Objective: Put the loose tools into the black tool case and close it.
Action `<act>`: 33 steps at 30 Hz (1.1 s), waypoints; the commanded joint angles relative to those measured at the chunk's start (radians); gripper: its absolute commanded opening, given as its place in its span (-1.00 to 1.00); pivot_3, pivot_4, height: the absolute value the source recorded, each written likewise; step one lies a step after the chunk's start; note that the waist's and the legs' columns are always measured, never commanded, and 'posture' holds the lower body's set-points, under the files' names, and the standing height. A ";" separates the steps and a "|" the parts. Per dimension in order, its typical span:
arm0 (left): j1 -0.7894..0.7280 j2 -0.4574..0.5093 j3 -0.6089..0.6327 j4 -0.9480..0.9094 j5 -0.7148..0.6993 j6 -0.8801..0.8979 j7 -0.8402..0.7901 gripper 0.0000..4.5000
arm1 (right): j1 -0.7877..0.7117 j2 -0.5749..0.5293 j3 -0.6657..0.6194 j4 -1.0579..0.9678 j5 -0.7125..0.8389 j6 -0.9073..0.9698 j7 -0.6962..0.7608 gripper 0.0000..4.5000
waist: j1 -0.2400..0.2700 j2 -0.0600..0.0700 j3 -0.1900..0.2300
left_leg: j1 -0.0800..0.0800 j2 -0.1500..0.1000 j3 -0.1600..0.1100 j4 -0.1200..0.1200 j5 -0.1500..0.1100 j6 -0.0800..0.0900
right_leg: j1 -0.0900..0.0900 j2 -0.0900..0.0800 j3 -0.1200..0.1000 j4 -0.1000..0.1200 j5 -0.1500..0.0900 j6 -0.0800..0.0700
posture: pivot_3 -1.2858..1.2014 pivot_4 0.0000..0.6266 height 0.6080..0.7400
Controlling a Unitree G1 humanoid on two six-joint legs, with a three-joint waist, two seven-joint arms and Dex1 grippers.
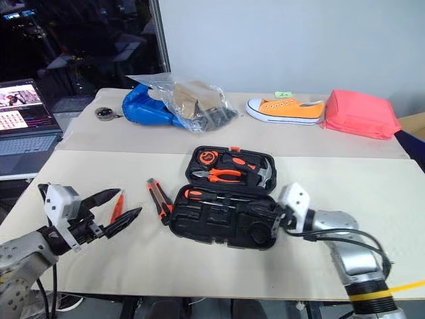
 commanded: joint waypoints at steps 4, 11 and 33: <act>-0.171 -0.108 -0.006 -0.055 -0.044 0.291 0.308 1.00 | 0.034 -0.130 -0.136 -0.142 0.170 0.083 0.135 0.57 | 0.010 -0.001 0.000 | -0.002 0.000 -0.003 0.000 -0.001 0.000 | 0.000 0.001 -0.002 0.000 0.000 0.000 | 0.03 -0.52 1.00; -0.386 -0.331 -0.069 -0.077 -0.037 0.610 0.560 1.00 | 0.054 -0.157 -0.169 -0.130 0.149 0.075 0.154 0.98 | 0.018 -0.001 0.000 | -0.001 -0.005 -0.002 0.006 0.000 -0.001 | 0.002 0.001 -0.001 0.000 0.002 0.003 | 0.03 -0.52 1.00; -0.423 -0.342 0.012 -0.040 0.186 0.895 0.522 0.52 | 0.112 -0.161 -0.205 -0.212 0.158 0.090 0.152 1.00 | 0.021 -0.001 0.000 | -0.001 -0.011 -0.003 0.004 0.000 -0.002 | 0.002 -0.001 -0.001 0.000 0.002 0.003 | 0.03 -0.52 1.00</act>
